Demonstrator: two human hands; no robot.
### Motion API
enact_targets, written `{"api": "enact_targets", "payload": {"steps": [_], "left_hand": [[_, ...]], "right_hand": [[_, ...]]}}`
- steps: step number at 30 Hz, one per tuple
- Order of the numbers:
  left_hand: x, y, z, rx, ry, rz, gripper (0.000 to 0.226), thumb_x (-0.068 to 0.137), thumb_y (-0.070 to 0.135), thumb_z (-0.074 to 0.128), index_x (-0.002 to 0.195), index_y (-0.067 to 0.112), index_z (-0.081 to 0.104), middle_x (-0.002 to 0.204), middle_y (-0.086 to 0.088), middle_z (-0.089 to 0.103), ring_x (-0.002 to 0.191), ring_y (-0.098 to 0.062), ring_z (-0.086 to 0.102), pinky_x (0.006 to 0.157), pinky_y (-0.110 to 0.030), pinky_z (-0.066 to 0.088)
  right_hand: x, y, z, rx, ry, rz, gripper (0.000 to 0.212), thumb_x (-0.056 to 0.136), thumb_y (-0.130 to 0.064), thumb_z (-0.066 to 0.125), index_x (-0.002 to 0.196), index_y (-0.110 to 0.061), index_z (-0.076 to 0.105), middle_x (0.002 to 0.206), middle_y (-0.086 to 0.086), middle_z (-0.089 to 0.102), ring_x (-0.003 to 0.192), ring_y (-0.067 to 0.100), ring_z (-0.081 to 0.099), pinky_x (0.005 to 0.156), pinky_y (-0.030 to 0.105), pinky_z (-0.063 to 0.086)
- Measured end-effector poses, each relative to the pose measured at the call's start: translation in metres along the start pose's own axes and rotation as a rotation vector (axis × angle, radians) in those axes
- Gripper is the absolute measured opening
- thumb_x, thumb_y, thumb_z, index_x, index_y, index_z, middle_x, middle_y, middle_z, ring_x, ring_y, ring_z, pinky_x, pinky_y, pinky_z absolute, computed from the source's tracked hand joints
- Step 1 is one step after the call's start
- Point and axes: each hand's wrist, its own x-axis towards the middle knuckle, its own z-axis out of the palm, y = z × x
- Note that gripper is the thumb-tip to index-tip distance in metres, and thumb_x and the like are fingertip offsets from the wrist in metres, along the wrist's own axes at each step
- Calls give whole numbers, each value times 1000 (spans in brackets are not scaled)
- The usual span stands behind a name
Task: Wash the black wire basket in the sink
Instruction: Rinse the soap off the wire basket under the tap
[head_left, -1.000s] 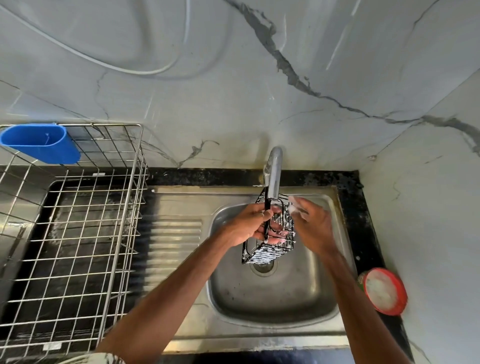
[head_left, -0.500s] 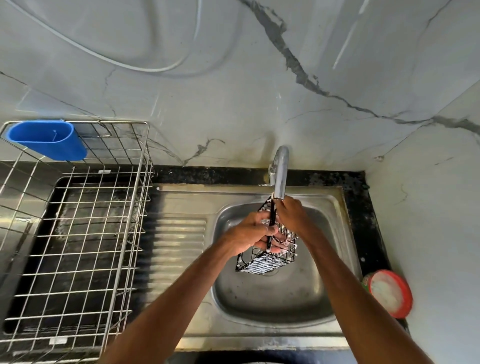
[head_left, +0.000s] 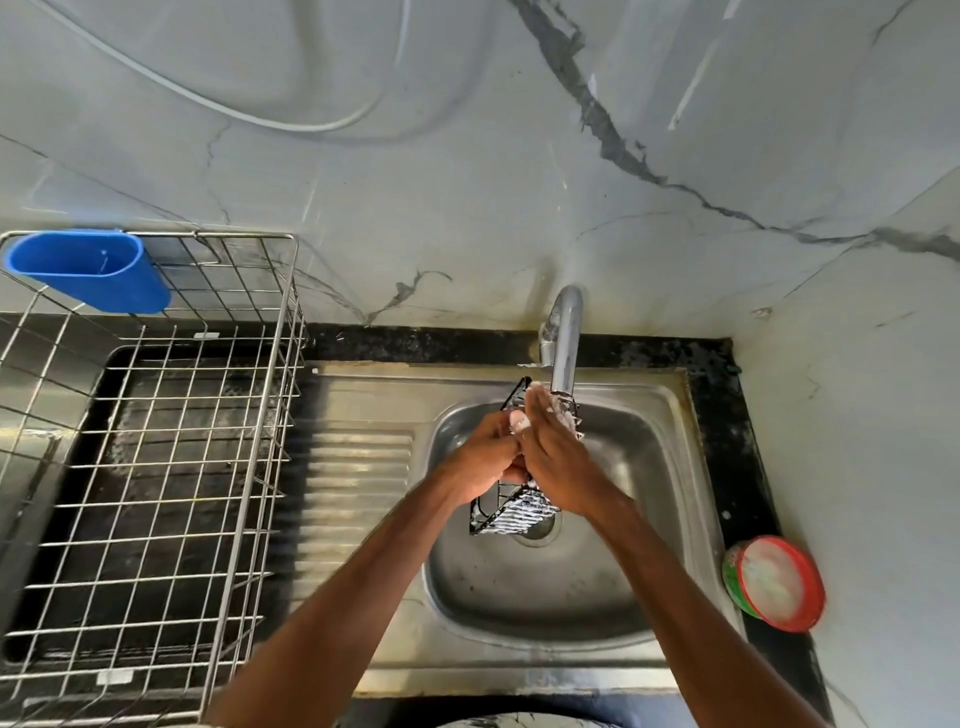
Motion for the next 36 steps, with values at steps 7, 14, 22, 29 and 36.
{"api": "enact_targets", "payload": {"steps": [7, 14, 22, 29, 36], "left_hand": [[-15, 1, -2, -98, -89, 1, 27, 106, -1, 52, 132, 4, 57, 103, -17, 79, 95, -34, 78, 78, -41, 65], [-17, -8, -2, -112, -144, -24, 31, 106, 6, 55, 137, 7, 57, 118, -25, 74, 104, -41, 75, 85, -47, 64], [-14, -4, 13, -114, -145, -60, 26, 106, 4, 53, 131, 0, 59, 112, -23, 76, 94, -34, 78, 78, -41, 66], [-15, -4, 19, -150, -137, -76, 27, 106, 3, 52, 132, -3, 58, 111, -25, 76, 95, -33, 78, 77, -38, 65], [-19, -5, 14, -162, -74, -44, 30, 106, 0, 49, 134, 9, 57, 100, -17, 79, 89, -29, 79, 72, -36, 65]], "right_hand": [[34, -8, -11, -100, 21, 72, 57, 111, -22, 29, 158, 2, 8, 159, 39, 9, 144, 46, 35, 119, 65, 21], [65, 16, -18, -121, 44, 335, 82, 95, -67, 5, 117, -9, 59, 115, 22, 63, 112, 38, 58, 100, 47, 42], [53, 25, -14, -178, 130, 368, 53, 108, -41, 20, 127, -8, 56, 129, 20, 59, 123, 39, 53, 105, 50, 37], [45, 33, -8, -111, 209, 321, 48, 110, -36, 28, 102, -5, 64, 109, 18, 68, 110, 34, 63, 105, 55, 42], [37, 14, -4, -84, 256, 154, 36, 110, -24, 33, 119, -8, 64, 112, 13, 70, 109, 30, 63, 112, 46, 33]]}}
